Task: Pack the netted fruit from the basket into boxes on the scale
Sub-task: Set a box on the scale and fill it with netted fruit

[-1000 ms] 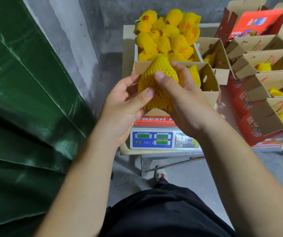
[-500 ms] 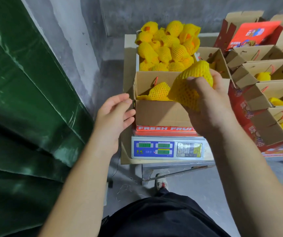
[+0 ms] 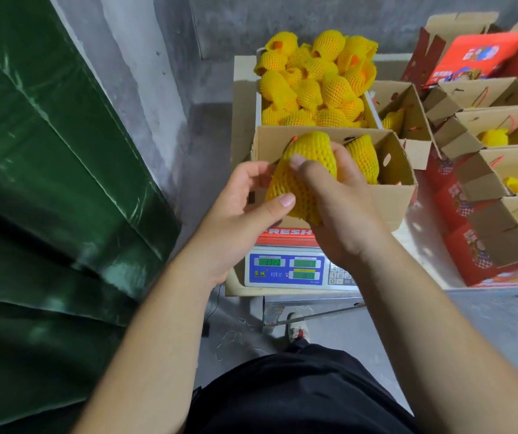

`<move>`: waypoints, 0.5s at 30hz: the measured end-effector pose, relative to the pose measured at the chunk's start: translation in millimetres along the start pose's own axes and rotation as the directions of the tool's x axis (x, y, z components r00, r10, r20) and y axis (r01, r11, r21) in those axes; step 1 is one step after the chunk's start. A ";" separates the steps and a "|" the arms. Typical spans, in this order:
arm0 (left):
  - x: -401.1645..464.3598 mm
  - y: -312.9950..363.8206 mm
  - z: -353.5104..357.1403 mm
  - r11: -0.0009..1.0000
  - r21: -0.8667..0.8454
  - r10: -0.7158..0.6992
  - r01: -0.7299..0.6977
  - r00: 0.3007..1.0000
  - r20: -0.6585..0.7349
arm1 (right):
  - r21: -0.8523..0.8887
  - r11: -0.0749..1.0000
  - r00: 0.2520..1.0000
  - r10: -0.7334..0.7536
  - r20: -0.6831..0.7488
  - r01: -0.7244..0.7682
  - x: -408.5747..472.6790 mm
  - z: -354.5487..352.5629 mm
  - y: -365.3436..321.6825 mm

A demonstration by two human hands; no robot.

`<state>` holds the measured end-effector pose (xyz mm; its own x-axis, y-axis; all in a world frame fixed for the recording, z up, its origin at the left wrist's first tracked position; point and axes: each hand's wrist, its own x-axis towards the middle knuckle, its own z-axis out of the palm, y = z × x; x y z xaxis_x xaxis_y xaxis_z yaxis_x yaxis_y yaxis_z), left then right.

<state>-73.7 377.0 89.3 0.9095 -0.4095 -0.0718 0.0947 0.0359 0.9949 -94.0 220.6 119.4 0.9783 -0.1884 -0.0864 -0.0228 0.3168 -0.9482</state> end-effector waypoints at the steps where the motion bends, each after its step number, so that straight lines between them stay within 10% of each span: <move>1: 0.5 -0.1 -0.7 1.000 0.015 0.017 -0.016 0.999 -0.031 | 0.030 0.999 0.999 0.032 0.026 -0.033 0.8 1.7 -1.4; 4: 3.2 0.8 -6.7 0.999 0.026 0.035 -0.032 0.995 -0.099 | 0.086 0.993 0.997 0.075 0.007 -0.075 12.5 4.2 -7.3; 8: 3.3 5.1 -9.3 0.997 0.061 0.069 -0.056 0.972 -0.223 | -0.328 0.935 0.977 -0.183 -0.114 0.137 46.4 9.0 -15.4; 15: -7.5 2.0 -10.4 0.997 0.068 0.047 -0.026 0.946 -0.322 | -0.906 0.351 0.965 -0.195 0.174 0.234 87.4 -15.8 -9.2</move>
<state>-76.2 389.6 91.1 0.9948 -0.0920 -0.0442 0.0430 -0.0151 0.9990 -11.5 186.5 115.7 0.9845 -0.0821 0.1548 0.0345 -0.7754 -0.6306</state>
